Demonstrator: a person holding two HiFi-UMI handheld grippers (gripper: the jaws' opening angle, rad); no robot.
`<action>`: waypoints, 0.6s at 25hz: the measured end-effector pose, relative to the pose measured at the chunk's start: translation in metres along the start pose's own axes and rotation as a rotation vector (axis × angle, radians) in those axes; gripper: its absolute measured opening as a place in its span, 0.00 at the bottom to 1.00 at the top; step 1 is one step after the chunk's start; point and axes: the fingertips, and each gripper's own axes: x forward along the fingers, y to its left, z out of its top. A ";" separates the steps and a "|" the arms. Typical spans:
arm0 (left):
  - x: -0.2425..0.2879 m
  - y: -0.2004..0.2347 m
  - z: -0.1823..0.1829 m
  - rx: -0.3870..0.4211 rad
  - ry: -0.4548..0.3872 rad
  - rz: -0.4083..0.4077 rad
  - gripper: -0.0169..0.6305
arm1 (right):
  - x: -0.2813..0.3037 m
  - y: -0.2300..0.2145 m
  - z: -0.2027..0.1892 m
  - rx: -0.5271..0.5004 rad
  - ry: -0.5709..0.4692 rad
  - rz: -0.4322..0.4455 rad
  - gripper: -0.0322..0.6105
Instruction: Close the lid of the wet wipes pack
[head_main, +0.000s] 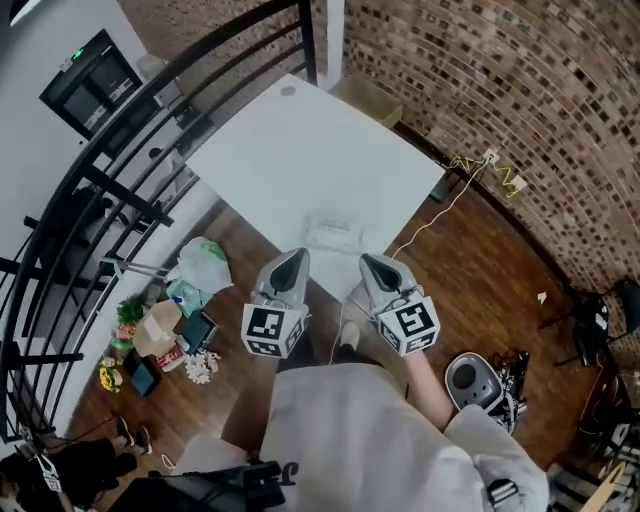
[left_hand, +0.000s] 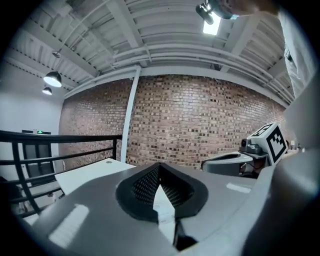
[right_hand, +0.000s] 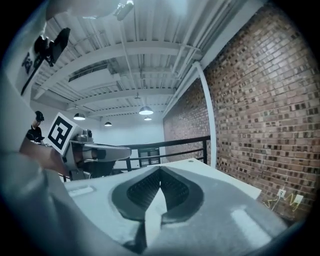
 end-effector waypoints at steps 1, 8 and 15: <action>0.009 0.005 -0.004 0.003 0.015 -0.014 0.05 | 0.007 -0.004 -0.003 0.001 0.011 -0.014 0.03; 0.059 0.034 -0.013 0.027 0.025 -0.112 0.05 | 0.062 -0.025 -0.026 -0.013 0.084 -0.051 0.03; 0.098 0.064 0.000 -0.002 -0.110 -0.194 0.05 | 0.125 -0.056 -0.047 -0.046 0.130 -0.010 0.03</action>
